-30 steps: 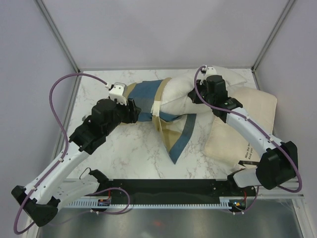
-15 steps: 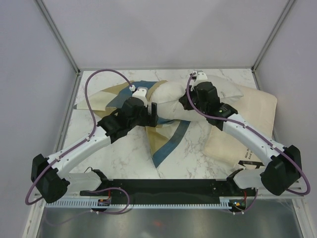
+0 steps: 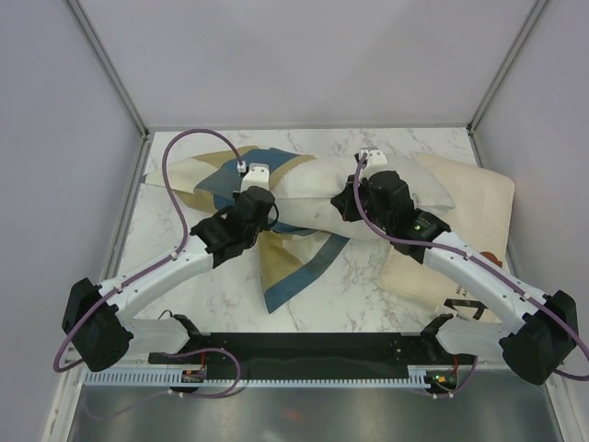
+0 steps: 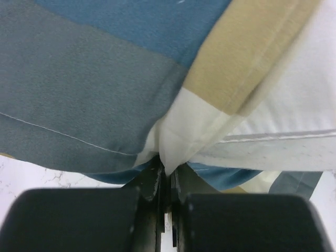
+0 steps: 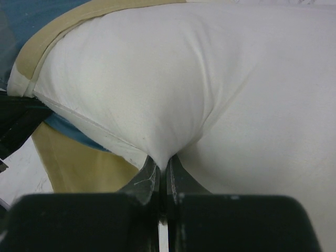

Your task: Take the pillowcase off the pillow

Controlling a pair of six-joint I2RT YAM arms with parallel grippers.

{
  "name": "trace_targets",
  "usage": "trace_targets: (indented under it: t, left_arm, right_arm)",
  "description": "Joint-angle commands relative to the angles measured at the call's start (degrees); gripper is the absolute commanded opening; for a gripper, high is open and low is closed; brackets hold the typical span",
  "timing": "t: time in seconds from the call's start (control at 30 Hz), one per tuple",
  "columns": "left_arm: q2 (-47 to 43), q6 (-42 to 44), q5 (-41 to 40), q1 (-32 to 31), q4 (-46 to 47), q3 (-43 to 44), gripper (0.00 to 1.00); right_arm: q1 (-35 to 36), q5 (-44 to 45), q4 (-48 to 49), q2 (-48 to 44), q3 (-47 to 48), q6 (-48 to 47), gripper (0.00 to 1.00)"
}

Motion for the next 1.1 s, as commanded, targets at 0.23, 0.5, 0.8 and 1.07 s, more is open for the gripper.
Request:
trace_targets:
  t: [0.23,0.5,0.8,1.07]
  left_arm:
    - [-14.1,3.2,1.5,19.4,-0.5,-3.2,0.02]
    - [-13.6,8.7,10.3,35.1,-4.7,2.0,0.02]
    - [-20.5,12.6,22.3,38.4,-6.2,10.2,0.02]
    - [-16.8,13.9,38.8,38.4,-17.0,22.8,0.02]
  right_arm:
    - [-1.5,12.6,-3.5,-8.8,1.0,-3.0,0.00]
    - [-6.4,11.8,-4.7,-9.0,2.8,-4.2,0.00]
    - [-9.0,6.0,-7.6,-2.5,17.2,-6.6,0.00]
    - [-9.0,-3.1,-20.3,4.6,38.4,-7.7,0.00]
